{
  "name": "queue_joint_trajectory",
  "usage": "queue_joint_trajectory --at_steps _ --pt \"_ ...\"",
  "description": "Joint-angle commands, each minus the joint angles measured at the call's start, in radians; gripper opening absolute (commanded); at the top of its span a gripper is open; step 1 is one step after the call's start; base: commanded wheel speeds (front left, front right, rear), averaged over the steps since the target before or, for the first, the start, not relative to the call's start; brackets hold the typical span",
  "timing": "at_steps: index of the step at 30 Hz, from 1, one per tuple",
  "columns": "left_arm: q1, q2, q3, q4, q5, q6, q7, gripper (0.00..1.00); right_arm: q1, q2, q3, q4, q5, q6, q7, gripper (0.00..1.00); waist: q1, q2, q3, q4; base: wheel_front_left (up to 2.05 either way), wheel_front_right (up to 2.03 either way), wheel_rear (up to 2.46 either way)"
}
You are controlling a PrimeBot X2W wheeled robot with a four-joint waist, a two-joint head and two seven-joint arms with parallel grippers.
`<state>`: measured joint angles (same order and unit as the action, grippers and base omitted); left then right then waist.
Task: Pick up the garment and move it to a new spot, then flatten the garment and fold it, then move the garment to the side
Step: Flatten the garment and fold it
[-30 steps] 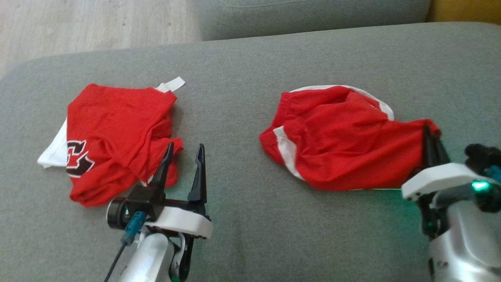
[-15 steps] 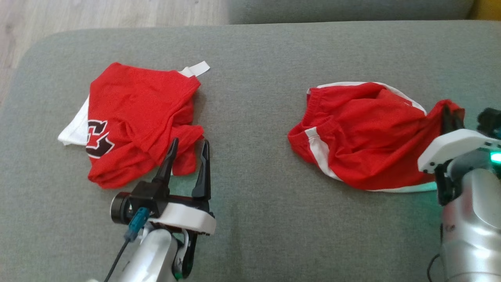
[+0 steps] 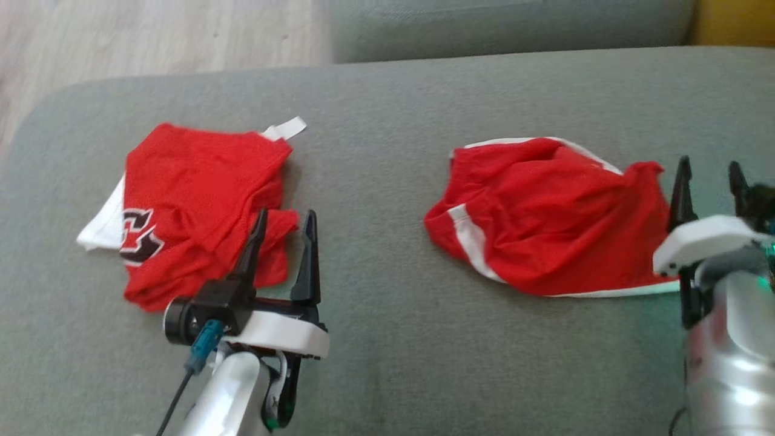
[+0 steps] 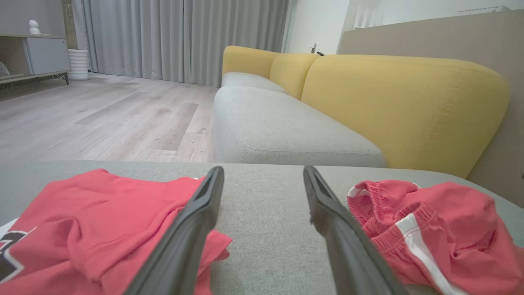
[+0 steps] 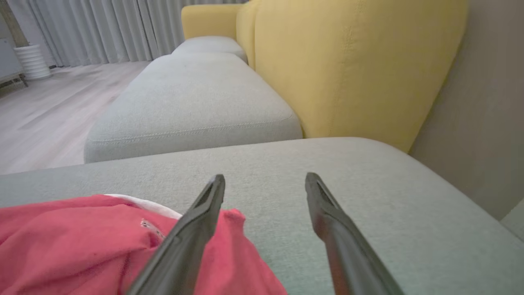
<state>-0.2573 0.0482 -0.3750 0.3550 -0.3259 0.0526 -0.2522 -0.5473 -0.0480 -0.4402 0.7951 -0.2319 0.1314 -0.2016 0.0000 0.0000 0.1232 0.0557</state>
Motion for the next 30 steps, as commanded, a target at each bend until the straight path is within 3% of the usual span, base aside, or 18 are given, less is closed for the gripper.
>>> queue_joint_trajectory --at_steps 1,10,17,23,26,30 --pt "-0.013 0.002 0.04 -0.037 0.002 0.004 -0.01 1.0 0.017 -0.003 0.026 -0.046 0.001 -0.001 -0.022 1.0 0.0 0.0 -0.022 -0.027 0.0 0.0 0.0" --pt "0.016 0.002 0.063 -0.057 0.005 -0.001 -0.01 1.0 0.221 -0.002 0.176 -0.191 0.242 -0.001 -0.057 1.0 0.0 0.0 -0.063 -0.12 0.0 0.0 0.0" --pt "0.001 0.002 0.057 -0.049 0.028 -0.021 -0.01 1.0 0.368 -0.002 0.269 -0.355 0.321 -0.001 -0.06 1.0 0.0 0.0 -0.042 -0.176 0.0 0.0 0.0" --pt "-0.076 0.019 0.003 0.011 0.078 -0.076 0.003 1.0 0.375 -0.002 0.299 -0.414 0.349 -0.001 -0.06 1.0 0.0 0.0 0.003 -0.206 0.0 0.0 0.0" --pt "-0.131 0.03 -0.054 0.054 0.1 -0.124 0.059 1.0 0.378 -0.002 0.303 -0.422 0.361 -0.001 -0.06 1.0 0.0 0.0 0.027 -0.219 0.0 0.0 0.0" --pt "-0.201 0.045 -0.111 0.091 0.121 -0.154 0.123 1.0 0.376 -0.002 0.311 -0.425 0.377 -0.001 -0.06 1.0 0.0 0.0 0.056 -0.237 0.0 0.0 0.0"
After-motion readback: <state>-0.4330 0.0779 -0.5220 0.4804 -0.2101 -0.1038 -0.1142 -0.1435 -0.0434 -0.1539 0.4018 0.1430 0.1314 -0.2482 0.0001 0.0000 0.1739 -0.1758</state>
